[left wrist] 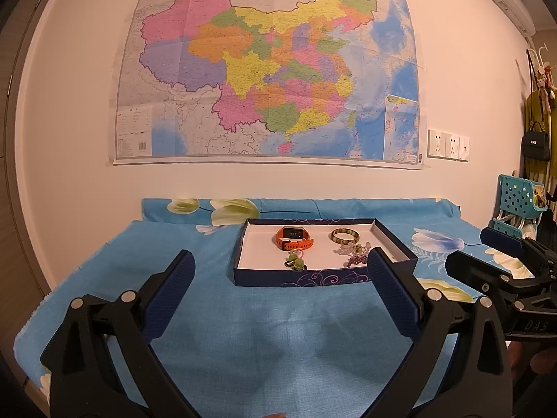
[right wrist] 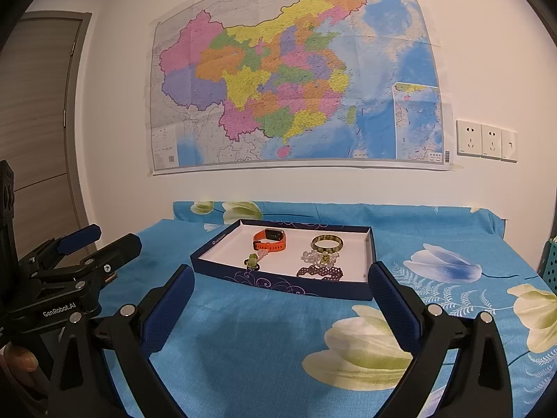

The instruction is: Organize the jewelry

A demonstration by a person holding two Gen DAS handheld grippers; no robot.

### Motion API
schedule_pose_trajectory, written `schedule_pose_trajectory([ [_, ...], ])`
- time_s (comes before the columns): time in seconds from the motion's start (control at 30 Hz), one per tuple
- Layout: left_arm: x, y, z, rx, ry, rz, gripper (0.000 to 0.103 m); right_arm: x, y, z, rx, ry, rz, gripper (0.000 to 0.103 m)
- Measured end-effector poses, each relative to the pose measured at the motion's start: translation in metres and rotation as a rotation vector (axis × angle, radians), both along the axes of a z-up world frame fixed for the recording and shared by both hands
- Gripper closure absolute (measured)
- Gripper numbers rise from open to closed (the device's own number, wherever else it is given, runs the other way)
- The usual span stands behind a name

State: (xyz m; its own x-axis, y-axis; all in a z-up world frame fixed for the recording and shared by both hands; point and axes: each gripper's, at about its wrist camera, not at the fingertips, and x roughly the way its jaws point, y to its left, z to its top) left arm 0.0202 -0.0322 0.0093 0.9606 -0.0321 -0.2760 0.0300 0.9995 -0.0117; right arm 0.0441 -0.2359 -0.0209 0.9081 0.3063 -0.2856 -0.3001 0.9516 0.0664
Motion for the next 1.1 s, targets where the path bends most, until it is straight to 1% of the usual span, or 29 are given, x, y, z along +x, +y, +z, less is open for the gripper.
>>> schedule_pose_trajectory([
  [1.1, 0.0007, 0.0001, 0.0011, -0.004, -0.005, -0.001, 0.006, -0.0011, -0.0003, 0.0021, -0.001, -0.005, 0.003, 0.006],
])
